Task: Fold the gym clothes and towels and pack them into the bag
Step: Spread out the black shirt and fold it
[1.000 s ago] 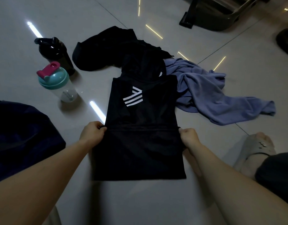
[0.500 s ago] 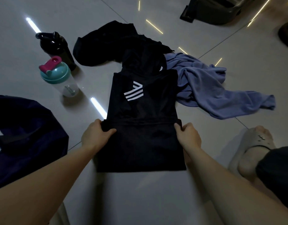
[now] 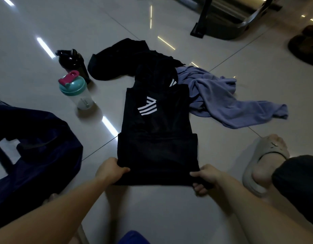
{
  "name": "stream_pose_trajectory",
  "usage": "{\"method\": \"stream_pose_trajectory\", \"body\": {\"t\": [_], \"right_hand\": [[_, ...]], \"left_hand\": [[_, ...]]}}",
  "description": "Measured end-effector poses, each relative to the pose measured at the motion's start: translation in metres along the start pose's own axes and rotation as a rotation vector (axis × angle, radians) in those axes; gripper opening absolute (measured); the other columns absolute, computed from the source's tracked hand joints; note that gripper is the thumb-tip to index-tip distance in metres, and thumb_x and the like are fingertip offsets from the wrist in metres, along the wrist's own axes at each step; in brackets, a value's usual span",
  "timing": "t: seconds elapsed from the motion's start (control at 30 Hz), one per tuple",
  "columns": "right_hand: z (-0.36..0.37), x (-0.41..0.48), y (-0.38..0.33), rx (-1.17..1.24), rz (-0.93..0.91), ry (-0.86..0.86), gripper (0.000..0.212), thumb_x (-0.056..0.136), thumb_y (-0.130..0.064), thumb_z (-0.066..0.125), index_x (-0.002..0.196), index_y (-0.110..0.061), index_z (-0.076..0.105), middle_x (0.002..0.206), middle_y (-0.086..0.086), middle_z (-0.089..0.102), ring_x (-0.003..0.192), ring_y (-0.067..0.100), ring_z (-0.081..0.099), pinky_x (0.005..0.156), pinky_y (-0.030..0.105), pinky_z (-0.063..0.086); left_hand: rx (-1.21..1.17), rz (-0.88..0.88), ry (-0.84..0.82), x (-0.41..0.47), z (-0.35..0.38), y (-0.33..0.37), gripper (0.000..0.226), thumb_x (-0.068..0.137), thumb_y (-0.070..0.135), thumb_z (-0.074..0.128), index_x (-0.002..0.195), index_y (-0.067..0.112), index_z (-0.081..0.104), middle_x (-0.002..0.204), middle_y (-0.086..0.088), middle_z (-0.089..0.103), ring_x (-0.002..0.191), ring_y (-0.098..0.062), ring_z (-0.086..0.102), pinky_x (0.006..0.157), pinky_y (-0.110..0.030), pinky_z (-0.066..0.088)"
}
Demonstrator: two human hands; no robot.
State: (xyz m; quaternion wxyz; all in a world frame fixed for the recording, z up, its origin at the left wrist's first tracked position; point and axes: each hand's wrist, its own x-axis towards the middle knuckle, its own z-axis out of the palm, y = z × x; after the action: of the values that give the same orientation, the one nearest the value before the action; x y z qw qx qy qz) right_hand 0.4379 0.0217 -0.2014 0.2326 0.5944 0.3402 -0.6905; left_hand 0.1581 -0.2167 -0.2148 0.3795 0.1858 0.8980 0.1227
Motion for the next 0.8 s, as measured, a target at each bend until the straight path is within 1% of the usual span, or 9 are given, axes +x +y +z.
{"method": "stream_pose_trajectory", "body": {"t": [0.07,0.13,0.23,0.33,0.47,0.53,0.6,0.7,0.8], "right_hand": [[0.000,-0.008,0.010,-0.212,0.049,0.063,0.032,0.108,-0.020,0.045,0.080,-0.006,0.037,0.051,0.006,0.040,0.041,0.015,0.036,0.046,0.026,0.030],[-0.002,-0.011,0.007,-0.420,-0.019,0.223,0.032,0.103,-0.022,0.057,0.086,0.003,0.046,0.054,0.013,0.053,0.041,0.022,0.050,0.044,0.029,0.041],[-0.008,-0.012,-0.015,-0.780,-0.267,0.568,0.042,0.089,-0.047,0.068,0.086,-0.006,0.057,0.080,0.014,0.065,0.067,0.028,0.066,0.057,0.031,0.049],[0.001,-0.015,-0.040,-0.849,-0.544,0.791,0.038,0.092,-0.044,0.062,0.108,-0.011,0.055,0.110,0.011,0.060,0.097,0.033,0.063,0.076,0.038,0.050],[0.004,-0.004,-0.074,-0.990,-0.813,0.779,0.056,0.094,-0.030,0.064,0.143,-0.013,0.043,0.138,0.011,0.046,0.123,0.035,0.049,0.097,0.047,0.047],[0.001,0.003,-0.085,-1.054,-0.792,0.728,0.062,0.094,-0.030,0.064,0.148,-0.015,0.039,0.141,0.011,0.048,0.127,0.034,0.047,0.101,0.047,0.044],[-0.001,0.010,-0.089,-1.100,-0.750,0.712,0.059,0.094,-0.032,0.064,0.146,-0.016,0.042,0.137,0.011,0.052,0.124,0.035,0.050,0.100,0.046,0.045],[-0.003,0.016,-0.091,-1.080,-0.740,0.718,0.041,0.094,-0.033,0.065,0.131,-0.019,0.054,0.126,0.010,0.061,0.113,0.033,0.057,0.091,0.044,0.051],[-0.004,0.021,-0.091,-0.992,-0.749,0.725,0.026,0.094,-0.028,0.065,0.118,-0.020,0.060,0.118,0.007,0.067,0.105,0.032,0.062,0.078,0.037,0.048]], "left_hand": [[0.024,-0.022,-0.047,0.003,-0.008,-0.002,0.041,0.077,0.049,0.082,0.089,0.013,0.067,0.085,-0.003,0.070,0.079,-0.021,0.067,0.074,-0.035,0.056],[0.089,-0.008,-0.066,0.007,-0.017,-0.003,0.041,0.077,0.051,0.082,0.087,0.014,0.067,0.086,-0.003,0.072,0.078,-0.019,0.068,0.073,-0.033,0.055],[0.102,0.076,0.078,0.014,-0.032,0.004,0.040,0.077,0.050,0.080,0.096,0.019,0.062,0.094,0.000,0.070,0.084,-0.019,0.067,0.081,-0.038,0.056],[0.093,0.239,0.247,0.025,-0.044,0.022,0.058,0.080,0.045,0.078,0.126,0.020,0.054,0.113,-0.002,0.063,0.098,-0.024,0.065,0.085,-0.042,0.055],[0.340,0.404,0.278,0.050,-0.054,0.050,0.066,0.084,0.041,0.074,0.143,0.022,0.050,0.132,-0.006,0.056,0.122,-0.028,0.054,0.098,-0.044,0.049],[0.482,0.410,0.235,0.059,-0.054,0.058,0.061,0.084,0.041,0.072,0.139,0.023,0.054,0.127,-0.005,0.060,0.120,-0.028,0.054,0.097,-0.042,0.048],[0.517,0.432,0.213,0.065,-0.052,0.062,0.041,0.084,0.035,0.071,0.124,0.024,0.064,0.118,-0.003,0.063,0.112,-0.027,0.057,0.090,-0.039,0.049],[0.402,0.479,0.189,0.071,-0.054,0.068,0.012,0.082,0.023,0.068,0.094,0.025,0.070,0.101,0.001,0.060,0.099,-0.023,0.059,0.077,-0.033,0.048],[0.301,0.551,0.135,0.077,-0.062,0.079,0.006,0.081,0.017,0.063,0.080,0.023,0.060,0.091,0.003,0.057,0.086,-0.019,0.057,0.068,-0.030,0.043]]}}
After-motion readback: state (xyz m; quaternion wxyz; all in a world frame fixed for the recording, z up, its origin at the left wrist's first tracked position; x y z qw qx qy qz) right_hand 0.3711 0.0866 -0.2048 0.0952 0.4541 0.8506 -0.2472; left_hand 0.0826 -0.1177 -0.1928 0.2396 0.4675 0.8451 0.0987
